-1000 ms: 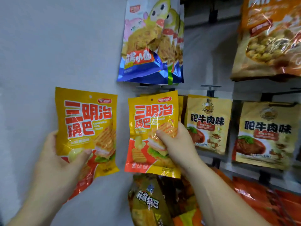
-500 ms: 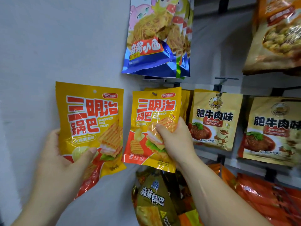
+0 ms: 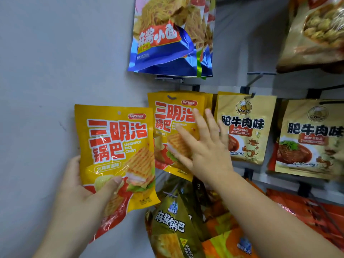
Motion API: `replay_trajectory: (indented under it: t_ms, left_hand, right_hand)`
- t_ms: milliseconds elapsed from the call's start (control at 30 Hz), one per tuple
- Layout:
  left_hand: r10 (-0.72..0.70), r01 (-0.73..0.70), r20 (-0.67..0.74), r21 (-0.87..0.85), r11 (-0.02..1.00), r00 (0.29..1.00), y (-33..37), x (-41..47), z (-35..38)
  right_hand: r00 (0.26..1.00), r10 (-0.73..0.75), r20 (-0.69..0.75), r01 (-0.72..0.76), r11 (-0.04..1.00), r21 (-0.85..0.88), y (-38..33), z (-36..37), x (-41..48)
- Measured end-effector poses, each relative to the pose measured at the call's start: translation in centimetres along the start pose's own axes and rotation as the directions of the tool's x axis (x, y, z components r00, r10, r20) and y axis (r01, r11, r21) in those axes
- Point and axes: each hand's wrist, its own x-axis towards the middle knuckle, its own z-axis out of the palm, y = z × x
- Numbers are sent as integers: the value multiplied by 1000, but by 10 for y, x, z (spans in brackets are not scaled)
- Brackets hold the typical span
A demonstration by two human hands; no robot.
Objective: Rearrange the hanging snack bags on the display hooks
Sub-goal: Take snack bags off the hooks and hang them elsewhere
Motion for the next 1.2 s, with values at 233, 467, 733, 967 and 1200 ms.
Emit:
replay_trajectory:
  t_ms: [233,467,733,967,1200]
  left_hand:
    - [-62,63,19,-74,995,998,-5,9,6]
    - [-40,50,79,-121,991,996,2,13,12]
    - [-26,56,176,-165,985,984,12,16,24]
    - [-20,95,304,-236,967,952,17,33,45]
    - [-38,174,417,-292,940,908,22,65,80]
  right_hand:
    - [885,-179,430,283,940,-190,8,3,33]
    - [844,-83,529,239,943,-233,12,4,45]
    - [971,6,238,-87,938,335,16,-19,40]
    - [960,194,202,-279,613,739,-1,-60,51]
    - [960,-11,281,-53,974,221,6,-53,48]
